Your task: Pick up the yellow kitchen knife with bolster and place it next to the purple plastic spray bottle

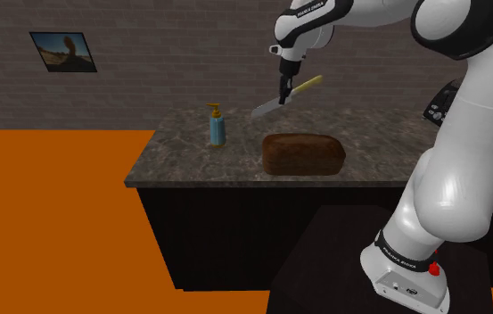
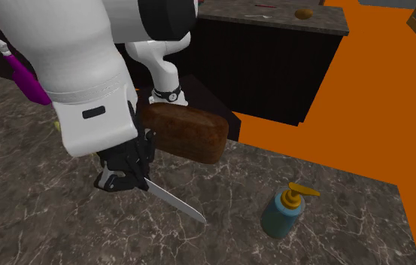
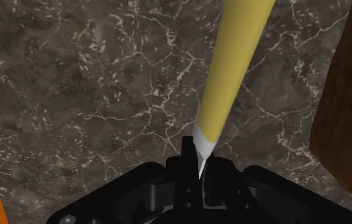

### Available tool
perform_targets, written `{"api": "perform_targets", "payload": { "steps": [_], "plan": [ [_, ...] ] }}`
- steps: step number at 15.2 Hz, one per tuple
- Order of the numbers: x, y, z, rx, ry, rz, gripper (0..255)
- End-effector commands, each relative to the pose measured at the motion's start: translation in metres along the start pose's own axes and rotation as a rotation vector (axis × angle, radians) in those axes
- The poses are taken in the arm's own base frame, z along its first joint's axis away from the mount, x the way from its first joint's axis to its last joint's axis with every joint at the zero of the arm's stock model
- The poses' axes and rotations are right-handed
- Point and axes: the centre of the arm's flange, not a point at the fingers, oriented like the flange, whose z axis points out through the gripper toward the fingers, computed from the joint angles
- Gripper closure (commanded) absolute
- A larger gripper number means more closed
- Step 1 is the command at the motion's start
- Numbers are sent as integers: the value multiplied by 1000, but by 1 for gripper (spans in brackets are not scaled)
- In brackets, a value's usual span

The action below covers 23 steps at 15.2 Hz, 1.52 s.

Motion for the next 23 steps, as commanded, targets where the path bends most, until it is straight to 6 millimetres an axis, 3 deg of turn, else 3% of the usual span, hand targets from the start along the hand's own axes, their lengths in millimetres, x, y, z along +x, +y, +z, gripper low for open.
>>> {"api": "perform_targets", "payload": {
  "steps": [1, 23],
  "plan": [
    [1, 0, -10, 0, 0, 0, 255],
    [13, 3, -126, 0, 0, 0, 255]
  ]
}}
